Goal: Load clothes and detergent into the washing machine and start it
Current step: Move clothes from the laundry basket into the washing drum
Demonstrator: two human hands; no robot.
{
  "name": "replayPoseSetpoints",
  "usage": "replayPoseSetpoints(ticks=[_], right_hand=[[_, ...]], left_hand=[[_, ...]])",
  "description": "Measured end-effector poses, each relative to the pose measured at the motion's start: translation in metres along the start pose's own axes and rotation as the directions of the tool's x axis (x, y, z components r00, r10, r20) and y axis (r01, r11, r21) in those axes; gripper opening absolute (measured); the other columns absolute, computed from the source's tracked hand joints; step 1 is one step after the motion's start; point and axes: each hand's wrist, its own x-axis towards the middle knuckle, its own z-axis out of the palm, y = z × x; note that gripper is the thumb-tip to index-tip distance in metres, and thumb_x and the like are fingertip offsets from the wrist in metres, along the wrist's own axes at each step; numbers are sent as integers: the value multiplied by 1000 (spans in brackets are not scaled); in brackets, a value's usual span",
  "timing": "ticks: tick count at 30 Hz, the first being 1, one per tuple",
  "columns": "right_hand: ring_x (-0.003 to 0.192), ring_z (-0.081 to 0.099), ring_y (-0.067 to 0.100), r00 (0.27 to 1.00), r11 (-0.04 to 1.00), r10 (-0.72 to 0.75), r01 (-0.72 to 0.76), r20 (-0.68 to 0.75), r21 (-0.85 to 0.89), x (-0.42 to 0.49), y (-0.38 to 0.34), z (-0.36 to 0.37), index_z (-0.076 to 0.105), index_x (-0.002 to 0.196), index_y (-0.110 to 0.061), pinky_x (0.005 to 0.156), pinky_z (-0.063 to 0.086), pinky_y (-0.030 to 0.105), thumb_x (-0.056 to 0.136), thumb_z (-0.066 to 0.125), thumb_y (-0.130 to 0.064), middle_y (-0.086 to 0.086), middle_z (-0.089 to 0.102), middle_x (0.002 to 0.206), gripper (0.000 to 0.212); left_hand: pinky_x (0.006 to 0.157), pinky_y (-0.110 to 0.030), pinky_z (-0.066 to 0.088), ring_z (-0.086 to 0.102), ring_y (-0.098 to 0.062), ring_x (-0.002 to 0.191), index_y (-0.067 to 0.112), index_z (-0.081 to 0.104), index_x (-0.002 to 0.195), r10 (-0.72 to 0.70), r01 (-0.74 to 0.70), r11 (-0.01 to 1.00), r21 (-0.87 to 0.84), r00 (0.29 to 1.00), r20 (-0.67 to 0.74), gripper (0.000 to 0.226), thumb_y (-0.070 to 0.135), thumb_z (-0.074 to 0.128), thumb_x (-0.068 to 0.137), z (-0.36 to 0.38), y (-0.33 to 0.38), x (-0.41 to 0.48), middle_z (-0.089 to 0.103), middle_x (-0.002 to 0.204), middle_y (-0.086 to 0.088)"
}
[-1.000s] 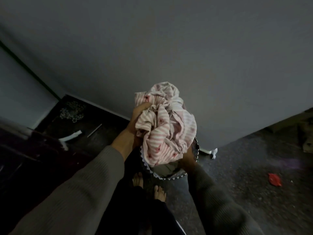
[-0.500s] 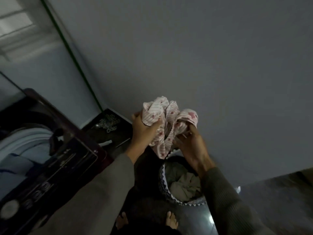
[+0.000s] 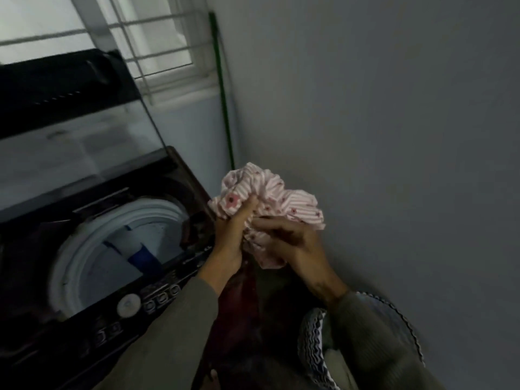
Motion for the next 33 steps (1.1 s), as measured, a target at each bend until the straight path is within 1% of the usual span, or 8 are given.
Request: replayPoseSetpoints(ticks=[4,6,10,20,25,28,31,33], right_hand=[[106,66,6,947,997,4,20,-320,73,35,-7,42,64,116,-13,87,51,21,87,72,-12,-1,70,116,30],[113,60,-3,978,997,56,-44,-201,66,53,-7,69,52,135,-25,90,51,18,87,72,-27,-14,63,127,51],[128,53,8,967,966,199,-221,157,137,91,2,131,38,144,-45,108,44,45,77,73,-58,-17,52,143,77],[124,58,18,933,966,250,-258,260,-2,150,67,260,47,141,-27,104,47,47,76,84,-28,-3,60,136,75],[119,62,13,913,943,309,-258,267,-209,164,114,281,47,139,-14,98,52,39,76,83,-8,1,64,130,73],[116,59,1,883,909,358,-255,303,-329,166,137,285,43,138,-20,91,51,24,74,82,0,-7,60,130,77],[127,52,9,864,850,415,-255,286,-461,165,151,290,42,132,-39,101,46,32,68,89,-18,-11,55,136,81],[129,46,6,866,822,413,-221,282,-525,169,156,293,42,133,-29,100,40,15,69,88,-12,-19,52,127,81]], left_hand=[[70,-32,58,73,-23,96,10,65,125,24,-40,977,-207,997,-79,44,32,68,86,-51,39,11,74,111,-8],[77,-35,57,73,-21,96,12,65,122,44,-62,970,-235,996,-81,34,29,61,93,-79,55,12,75,108,-5],[78,-33,57,72,-21,96,12,66,118,120,-132,973,-188,990,-71,33,21,66,86,-139,84,16,76,105,-3],[92,-45,55,65,-28,114,9,58,129,172,-139,949,284,981,-94,90,28,88,46,-310,121,61,68,123,-8],[91,-18,48,62,-5,114,33,58,122,183,-171,754,634,982,46,75,17,93,57,-355,117,78,65,120,17],[92,-8,37,46,-4,124,23,42,139,178,-189,664,723,980,93,91,20,92,63,-366,103,84,46,128,20],[89,3,33,42,-1,128,22,34,144,128,-169,663,729,985,111,94,26,89,67,-377,80,92,41,135,17],[102,-5,36,42,4,132,15,29,151,111,-166,668,726,986,123,97,16,86,73,-382,66,99,41,145,11]])
